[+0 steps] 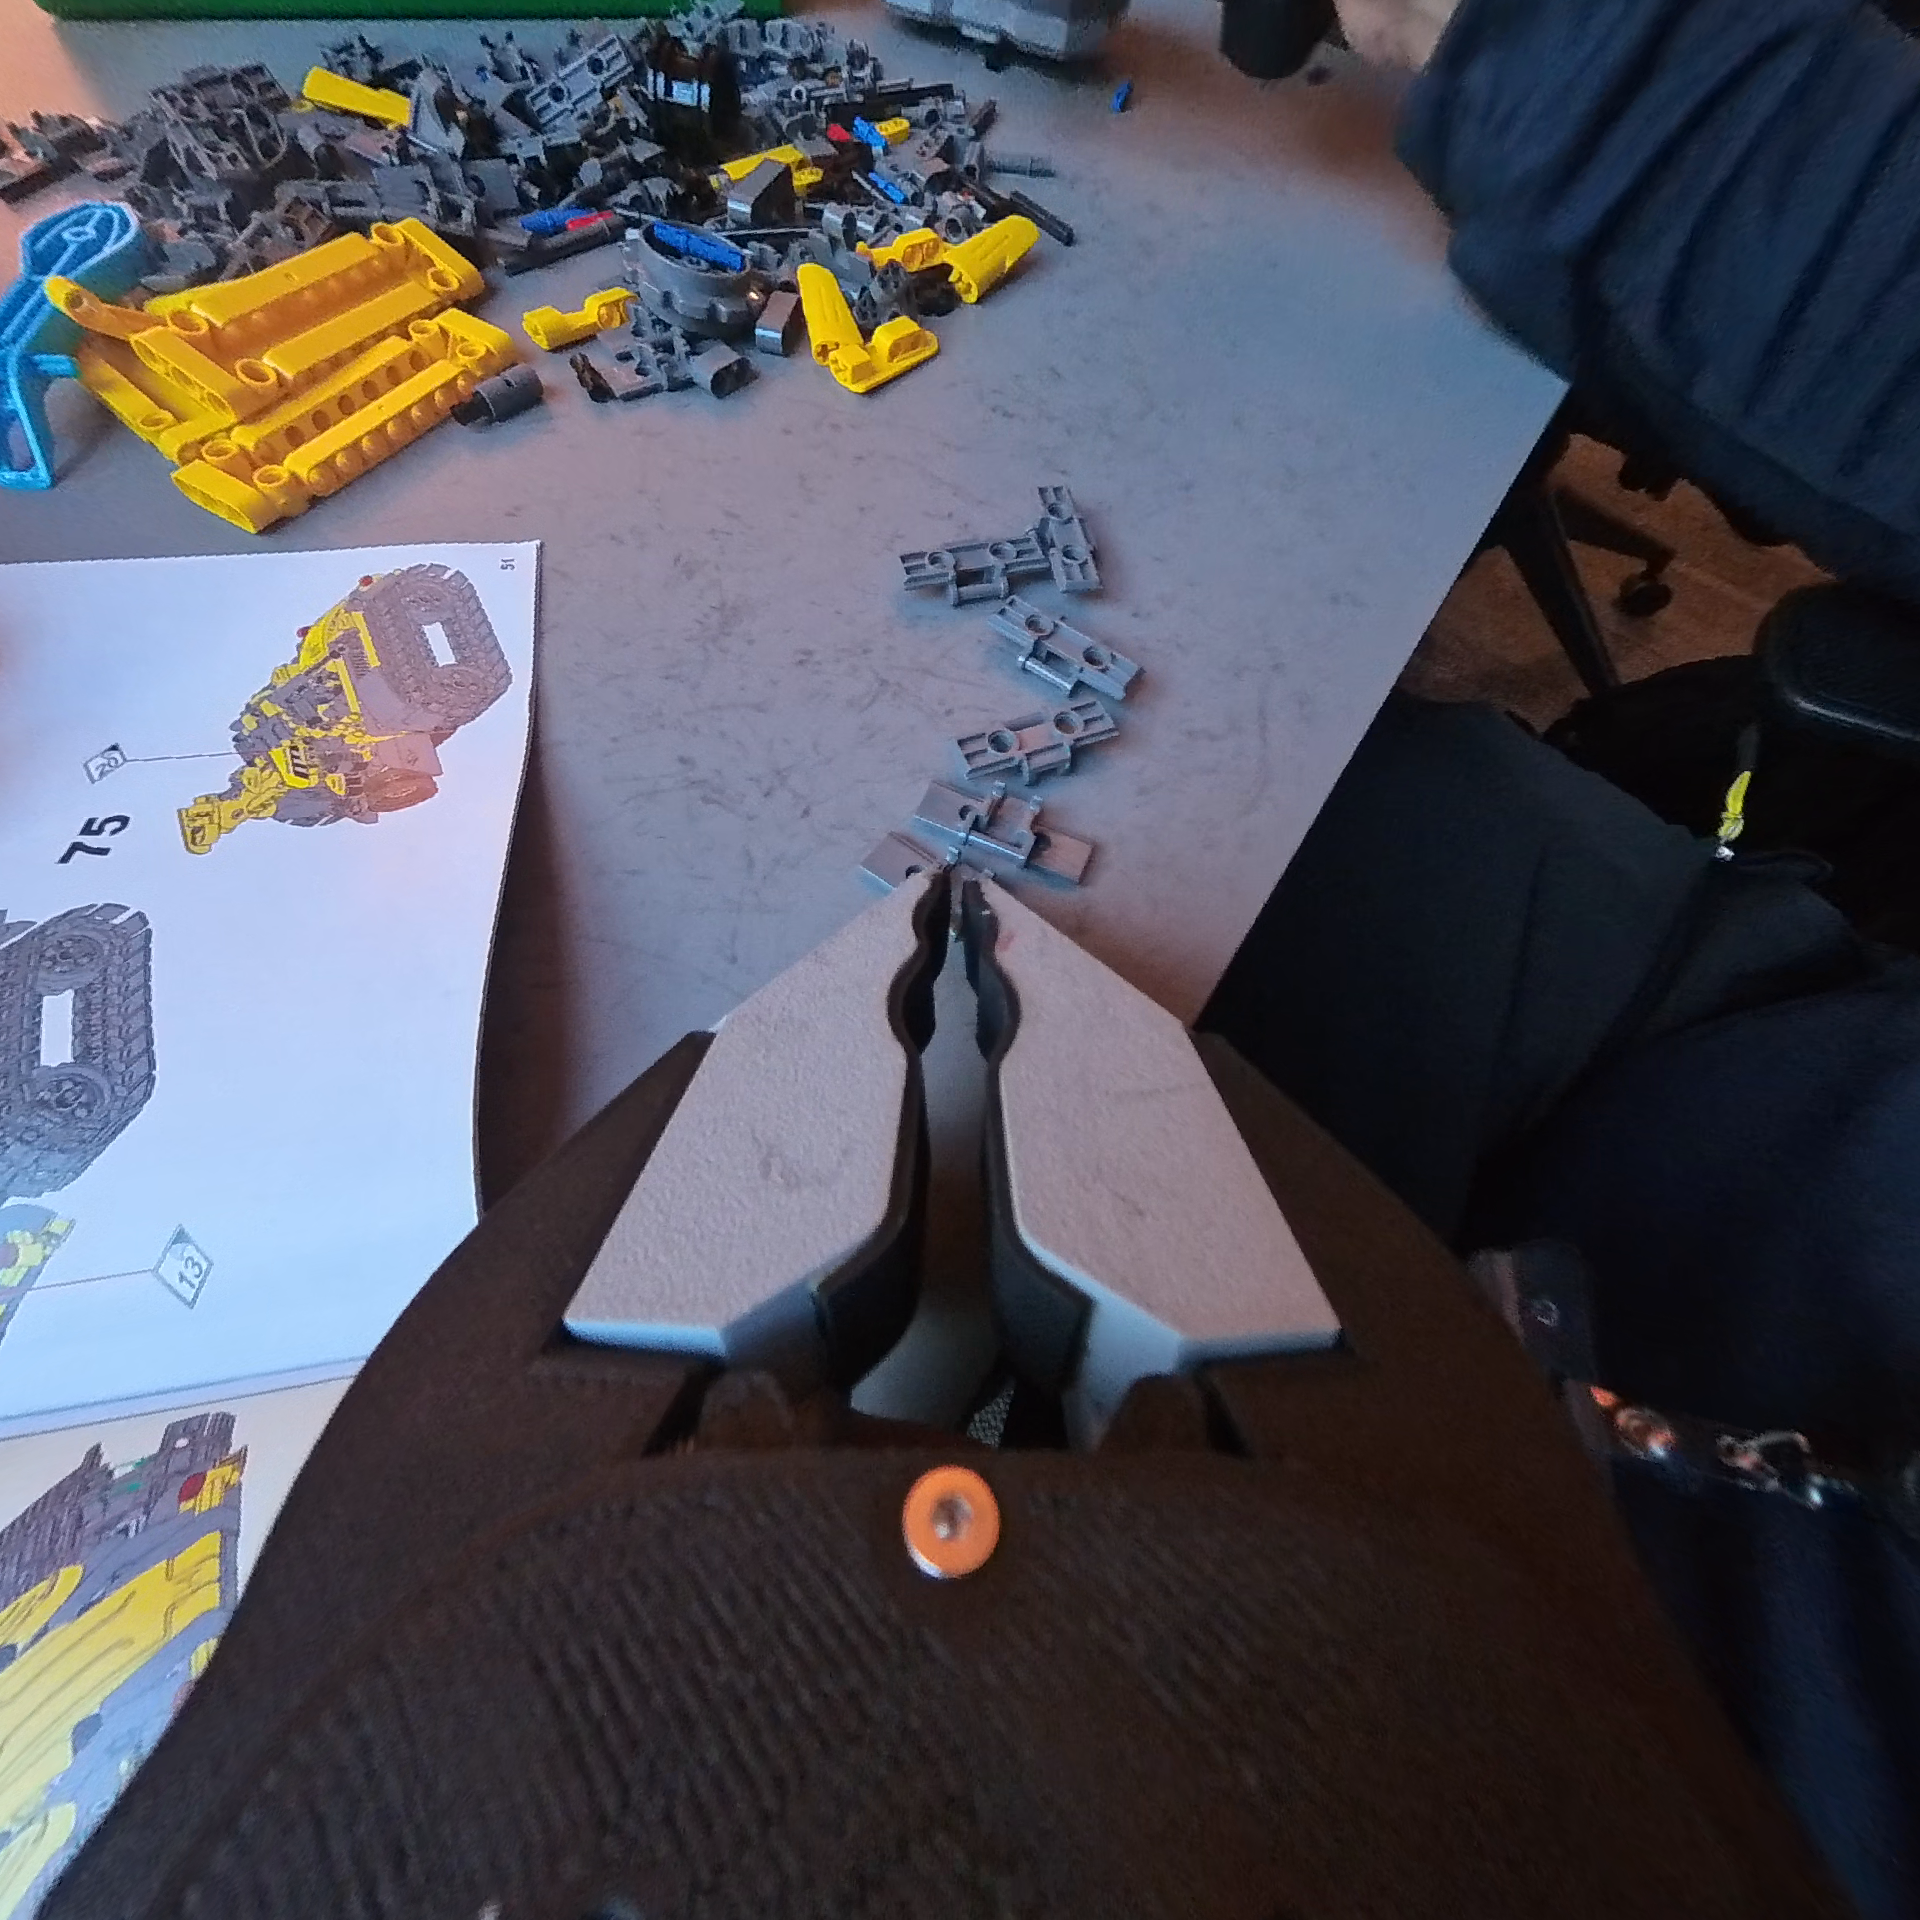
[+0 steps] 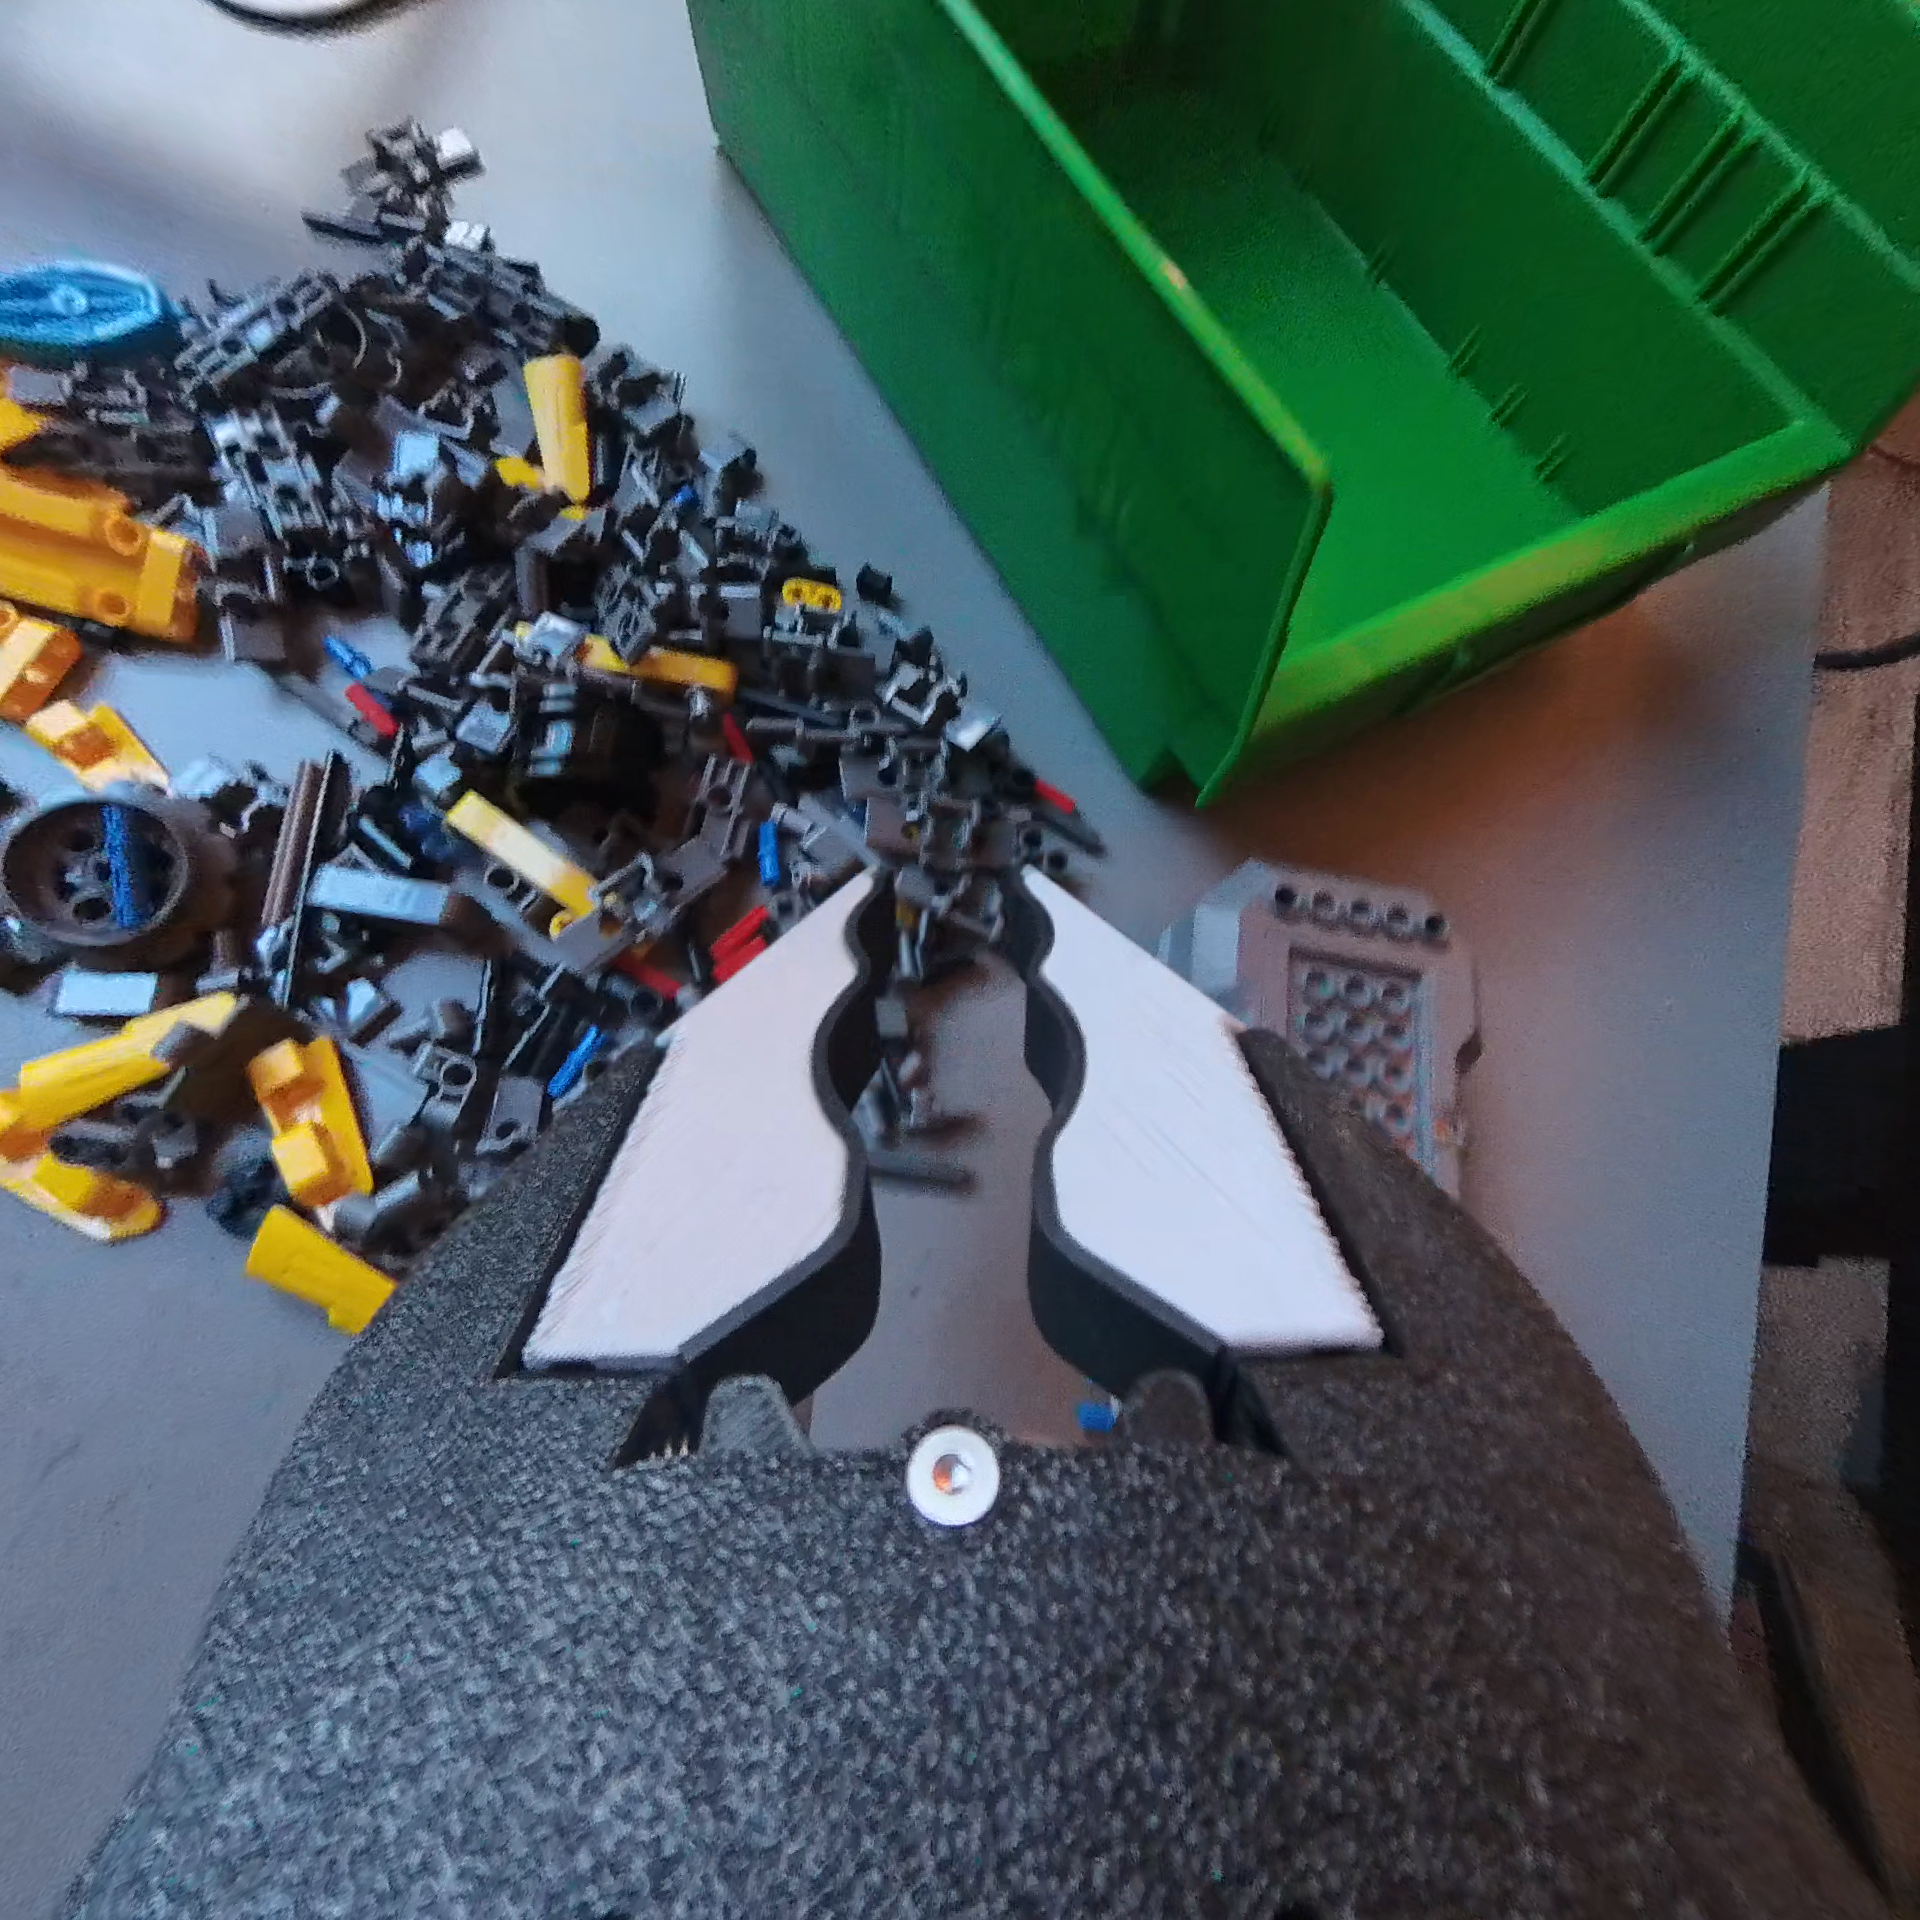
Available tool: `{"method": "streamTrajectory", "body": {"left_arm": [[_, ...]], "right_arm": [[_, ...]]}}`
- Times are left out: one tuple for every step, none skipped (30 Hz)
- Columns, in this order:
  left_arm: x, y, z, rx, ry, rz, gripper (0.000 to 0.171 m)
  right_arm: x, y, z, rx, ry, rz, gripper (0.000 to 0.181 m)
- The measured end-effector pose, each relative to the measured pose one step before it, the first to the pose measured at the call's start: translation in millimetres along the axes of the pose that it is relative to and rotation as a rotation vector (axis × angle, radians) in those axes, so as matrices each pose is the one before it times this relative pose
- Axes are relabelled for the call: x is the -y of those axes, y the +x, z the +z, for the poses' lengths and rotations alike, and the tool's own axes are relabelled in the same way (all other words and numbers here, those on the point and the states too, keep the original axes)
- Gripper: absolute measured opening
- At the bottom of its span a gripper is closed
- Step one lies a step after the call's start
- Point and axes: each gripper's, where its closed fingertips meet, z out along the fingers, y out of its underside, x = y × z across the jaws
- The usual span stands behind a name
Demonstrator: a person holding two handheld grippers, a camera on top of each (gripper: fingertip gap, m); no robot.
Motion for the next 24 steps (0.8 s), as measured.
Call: {"method": "streamTrajectory", "body": {"left_arm": [[0.04, 0.23, 0.10, -0.0022, -0.00038, -0.0006, 0.000], [0.03, -0.25, 0.14, 0.0000, -0.00107, -0.0030, 0.000], [0.03, -0.21, 0.09, -0.0009, -0.00113, -0.0048, 0.000], [-0.06, -0.31, 0.06, -0.0012, -0.00078, -0.0054, 0.000], [0.10, -0.27, 0.12, -0.0013, -0.00083, -0.0052, 0.000], [0.06, -0.05, 0.02, -0.0017, -0.00024, -0.0039, 0.000], [0.03, -0.06, 0.23, -0.0008, -0.00040, -0.0023, 0.000], [0.01, -0.05, 0.04, -0.0005, -0.00045, -0.0010, 0.000], [-0.02, 0.04, 0.03, -0.0008, -0.00068, -0.0018, 0.000], [-0.01, -0.12, -0.02, -0.0015, -0.00077, -0.0032, 0.000], [0.07, -0.07, 0.10, -0.0016, -0.00079, -0.0034, 0.000], [0.05, -0.06, 0.05, -0.0014, -0.00056, -0.0030, 0.000], [0.11, -0.04, 0.17, -0.0006, -0.00049, -0.0026, 0.000], [0.01, -0.05, 0.04, -0.0002, -0.00047, -0.0017, 0.000], [0.03, -0.08, 0.05, -0.0005, -0.00036, -0.0007, 0.000], [-0.01, 0.06, -0.01, -0.0010, -0.00024, -0.0009, 0.000], [-0.03, -0.02, -0.03, -0.0011, -0.00062, -0.0015, 0.000], [-0.02, 0.06, -0.02, -0.0016, -0.00055, -0.0016, 0.000], [-0.07, 0.03, 0.05, -0.0017, -0.00029, -0.0012, 0.000], [-0.02, 0.16, -0.05, -0.0008, 0.00023, 0.0001, 0.000], [0.04, -0.02, 0.03, 0.0012, 0.00068, 0.0019, 0.000], [0.04, 0.02, -0.14, 0.0020, 0.00096, 0.0034, 0.000], [0.00, 0.12, -0.02, 0.0017, 0.00116, 0.0038, 0.000], [0.00, 0.07, -0.02, 0.0014, 0.00094, 0.0030, 0.000]], "right_arm": [[6.09, -0.87, 3.73, 0.0159, 0.0086, -0.0079, 0.021], [5.45, -2.06, 3.99, 0.0189, 0.0094, -0.0149, 0.021], [3.98, -1.94, 3.95, 0.0117, 0.0099, -0.0172, 0.022], [2.18, -1.06, 4.04, 0.0011, 0.0071, -0.0156, 0.021], [0.29, -2.60, 3.90, 0.0057, 0.0028, -0.0147, 0.021], [-3.11, -3.21, 3.67, 0.0081, -0.0136, -0.0149, 0.021], [-6.21, -1.90, 3.38, 0.0023, -0.0322, -0.0170, 0.021], [-6.51, -0.71, 2.65, -0.0044, -0.0319, -0.0197, 0.022], [-5.54, 0.54, 1.74, -0.0120, -0.0242, -0.0151, 0.023], [-3.81, 2.05, 1.07, -0.0189, -0.0180, -0.0098, 0.023], [-1.98, 2.58, 0.93, -0.0195, -0.0117, -0.0054, 0.023], [-0.81, 1.71, 1.32, -0.0114, -0.0080, 0.0004, 0.024], [0.18, -0.16, 1.75, 0.0011, -0.0031, 0.0047, 0.026], [1.49, -1.60, 1.89, 0.0097, 0.0066, 0.0066, 0.026], [1.63, -2.51, 1.70, 0.0164, 0.0074, 0.0069, 0.024], [1.14, -1.80, 1.26, 0.0131, 0.0041, 0.0080, 0.022], [0.46, -0.25, 0.63, 0.0026, 0.0016, 0.0066, 0.022], [-0.15, 0.10, 0.13, 0.0002, -0.0004, 0.0049, 0.020], [-0.55, 0.44, -0.03, -0.0035, -0.0002, 0.0046, 0.018], [-0.46, 0.52, -0.16, -0.0031, 0.0010, 0.0039, 0.018], [-0.07, -0.30, -0.41, 0.0032, 0.0026, 0.0058, 0.017], [0.17, -0.47, -0.43, 0.0057, 0.0053, 0.0083, 0.017], [0.61, -0.19, -0.99, 0.0035, 0.0084, 0.0053, 0.017], [1.09, 0.33, -1.57, -0.0008, 0.0120, 0.0022, 0.017]]}}
